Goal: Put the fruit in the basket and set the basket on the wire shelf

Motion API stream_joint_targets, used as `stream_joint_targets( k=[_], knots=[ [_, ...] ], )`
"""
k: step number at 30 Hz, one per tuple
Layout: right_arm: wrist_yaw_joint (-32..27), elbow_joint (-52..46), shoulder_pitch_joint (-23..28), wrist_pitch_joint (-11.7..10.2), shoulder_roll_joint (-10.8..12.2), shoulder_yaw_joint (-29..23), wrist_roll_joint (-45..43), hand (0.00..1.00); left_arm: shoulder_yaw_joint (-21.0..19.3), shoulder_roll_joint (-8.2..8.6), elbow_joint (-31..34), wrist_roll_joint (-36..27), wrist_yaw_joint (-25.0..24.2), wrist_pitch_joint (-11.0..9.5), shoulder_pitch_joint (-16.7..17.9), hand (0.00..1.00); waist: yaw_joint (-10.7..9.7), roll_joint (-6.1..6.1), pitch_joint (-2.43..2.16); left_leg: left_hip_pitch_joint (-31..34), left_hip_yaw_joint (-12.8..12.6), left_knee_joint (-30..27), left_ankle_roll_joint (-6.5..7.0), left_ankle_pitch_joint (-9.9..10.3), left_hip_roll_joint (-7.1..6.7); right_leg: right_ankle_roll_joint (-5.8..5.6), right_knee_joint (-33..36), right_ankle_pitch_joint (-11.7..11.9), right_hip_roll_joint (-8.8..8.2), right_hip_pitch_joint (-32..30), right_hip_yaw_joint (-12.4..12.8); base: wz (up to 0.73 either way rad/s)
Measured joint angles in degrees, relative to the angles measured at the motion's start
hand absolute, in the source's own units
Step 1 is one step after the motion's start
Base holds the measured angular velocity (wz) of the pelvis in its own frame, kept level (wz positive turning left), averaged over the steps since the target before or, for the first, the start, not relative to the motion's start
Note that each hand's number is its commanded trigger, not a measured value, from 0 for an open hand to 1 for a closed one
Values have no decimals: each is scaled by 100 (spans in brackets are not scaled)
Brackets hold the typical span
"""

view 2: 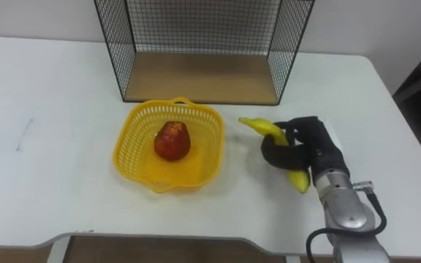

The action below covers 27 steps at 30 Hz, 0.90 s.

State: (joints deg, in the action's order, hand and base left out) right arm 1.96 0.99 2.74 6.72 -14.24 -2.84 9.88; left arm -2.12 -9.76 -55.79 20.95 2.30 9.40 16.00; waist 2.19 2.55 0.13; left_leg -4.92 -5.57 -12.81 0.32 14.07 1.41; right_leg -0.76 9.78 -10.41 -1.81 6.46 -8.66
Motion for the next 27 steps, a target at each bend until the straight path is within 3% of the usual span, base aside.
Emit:
stream_joint_targets(
  k=[5,10,14,22,27],
  knots=[
    [-62,-77,-147,-95,77,-10,666,100,-4,6,-154,1,7,-80,-28,0,-7,-49,19,-45,12,0,1,0,0,0,1,0,2,52,-7,-1],
    [-114,-425,-147,-111,76,-17,1077,100,1,66,-207,-2,7,-114,7,0,-19,-126,-37,-7,-41,11,0,1,6,-2,33,3,7,7,12,-3],
    [-191,-656,-147,-206,82,-10,1236,100,11,114,-245,-8,7,-157,72,0,-19,-161,-42,-25,-51,13,3,-4,7,-2,81,3,8,-4,24,0],
    [-234,-745,-236,-412,80,190,649,100,36,157,-453,-8,-50,-242,99,0,17,-74,-37,-32,-51,10,5,-7,7,-2,84,3,6,-2,25,0],
    [-232,-825,-275,-470,20,481,74,100,185,137,-461,-41,-89,-305,-15,0,180,-58,-27,-25,-57,19,4,-7,11,-2,86,3,10,-19,38,0]
  ],
)
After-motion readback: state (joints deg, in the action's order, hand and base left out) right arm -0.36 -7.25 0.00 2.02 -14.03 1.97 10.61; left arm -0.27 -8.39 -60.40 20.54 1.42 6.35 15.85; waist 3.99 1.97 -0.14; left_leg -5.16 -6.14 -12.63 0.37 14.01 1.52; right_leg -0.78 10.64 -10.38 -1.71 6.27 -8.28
